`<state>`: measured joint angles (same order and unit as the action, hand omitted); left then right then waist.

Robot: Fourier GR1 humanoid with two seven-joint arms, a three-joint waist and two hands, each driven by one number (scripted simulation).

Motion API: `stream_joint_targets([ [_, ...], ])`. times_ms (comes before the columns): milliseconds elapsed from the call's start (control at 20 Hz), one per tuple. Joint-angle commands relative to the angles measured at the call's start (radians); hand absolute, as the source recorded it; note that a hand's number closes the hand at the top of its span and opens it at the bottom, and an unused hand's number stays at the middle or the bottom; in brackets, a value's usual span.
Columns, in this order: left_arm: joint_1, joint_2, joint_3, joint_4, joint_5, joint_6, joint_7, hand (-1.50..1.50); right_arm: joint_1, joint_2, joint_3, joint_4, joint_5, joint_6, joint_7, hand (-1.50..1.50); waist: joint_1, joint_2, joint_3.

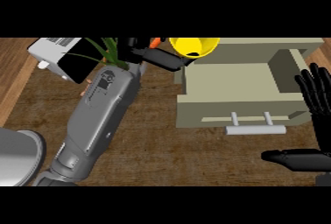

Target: Pick up the cup, place it into the drawer and close the drawer

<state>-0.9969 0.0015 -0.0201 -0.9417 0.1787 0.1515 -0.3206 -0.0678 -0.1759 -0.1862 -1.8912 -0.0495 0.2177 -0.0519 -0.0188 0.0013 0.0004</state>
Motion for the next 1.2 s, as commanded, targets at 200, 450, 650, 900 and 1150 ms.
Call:
stream_joint_targets([
  [200, -0.217, -0.001, -0.055, 0.247, 0.108, 0.112, 0.052, 1.50, -0.037, -0.006, -0.001, 0.021, 0.004, -0.002, 0.013, -1.50, -0.012, 0.005, 0.000],
  [450, -0.241, -0.001, -0.163, 0.357, 0.221, 0.155, -0.004, 1.50, -0.006, 0.019, 0.029, -0.007, 0.029, -0.011, 0.000, -1.50, -0.022, 0.005, 0.000],
  [650, -0.205, -0.001, -0.220, 0.426, 0.275, 0.107, -0.085, 1.50, -0.088, -0.033, -0.039, 0.047, -0.029, 0.012, 0.016, -1.50, -0.029, 0.009, 0.000],
  [900, -0.257, -0.001, -0.371, 0.443, 0.369, 0.228, -0.014, 1.50, -0.015, -0.007, 0.009, -0.006, -0.021, 0.035, -0.009, -1.50, -0.058, 0.008, 0.001],
  [1150, -0.278, -0.001, -0.499, 0.470, 0.363, 0.267, 0.036, 1.50, -0.072, -0.018, 0.002, 0.084, 0.008, 0.027, -0.036, -1.50, -0.059, 0.013, 0.001],
])
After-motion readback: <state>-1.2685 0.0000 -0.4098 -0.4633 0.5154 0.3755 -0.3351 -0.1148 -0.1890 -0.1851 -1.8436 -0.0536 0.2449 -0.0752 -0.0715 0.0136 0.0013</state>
